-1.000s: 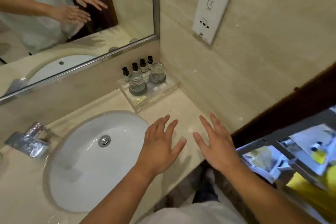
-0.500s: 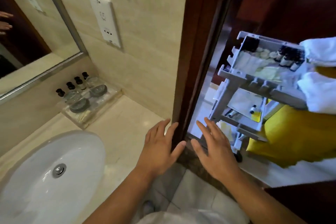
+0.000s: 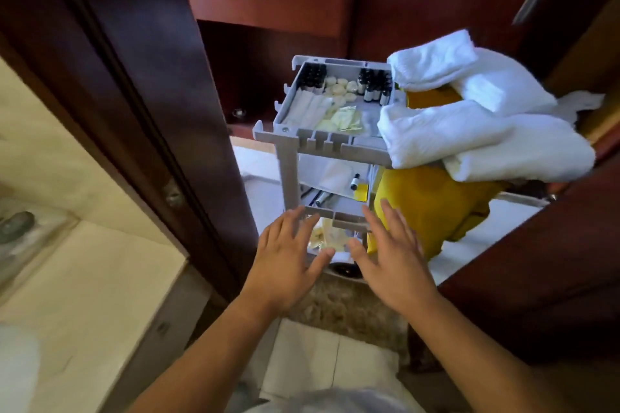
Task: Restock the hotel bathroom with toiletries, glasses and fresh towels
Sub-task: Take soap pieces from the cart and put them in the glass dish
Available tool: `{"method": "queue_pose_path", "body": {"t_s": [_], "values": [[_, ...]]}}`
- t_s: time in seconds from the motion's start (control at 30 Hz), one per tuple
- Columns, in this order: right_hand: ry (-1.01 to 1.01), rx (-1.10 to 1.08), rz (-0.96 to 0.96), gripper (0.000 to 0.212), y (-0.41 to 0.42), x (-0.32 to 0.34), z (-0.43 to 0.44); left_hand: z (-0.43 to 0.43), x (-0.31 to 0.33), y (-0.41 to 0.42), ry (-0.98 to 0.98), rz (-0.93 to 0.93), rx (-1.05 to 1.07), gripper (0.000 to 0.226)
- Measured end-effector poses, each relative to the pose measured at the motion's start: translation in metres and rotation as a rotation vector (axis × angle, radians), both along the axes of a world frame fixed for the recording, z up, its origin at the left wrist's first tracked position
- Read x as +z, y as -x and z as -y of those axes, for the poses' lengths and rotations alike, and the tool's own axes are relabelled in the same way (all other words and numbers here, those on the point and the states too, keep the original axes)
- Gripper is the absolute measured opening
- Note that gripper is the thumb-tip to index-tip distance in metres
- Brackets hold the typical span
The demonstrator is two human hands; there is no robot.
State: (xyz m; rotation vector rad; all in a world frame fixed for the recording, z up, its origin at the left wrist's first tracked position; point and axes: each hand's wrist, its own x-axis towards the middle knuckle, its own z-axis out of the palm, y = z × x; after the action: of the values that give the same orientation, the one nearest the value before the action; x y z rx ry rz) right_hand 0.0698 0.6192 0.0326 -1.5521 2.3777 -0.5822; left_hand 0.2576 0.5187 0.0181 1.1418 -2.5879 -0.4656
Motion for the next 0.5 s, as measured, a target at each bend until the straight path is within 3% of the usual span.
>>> {"method": "queue_pose_path", "body": {"t_s": [0.5], "values": [[0.017,-0.082,0.059,0.070,0.085,0.028,0.045,0.077,0.004,0.117,-0.011,0.036,-0.105,0.071]]}}
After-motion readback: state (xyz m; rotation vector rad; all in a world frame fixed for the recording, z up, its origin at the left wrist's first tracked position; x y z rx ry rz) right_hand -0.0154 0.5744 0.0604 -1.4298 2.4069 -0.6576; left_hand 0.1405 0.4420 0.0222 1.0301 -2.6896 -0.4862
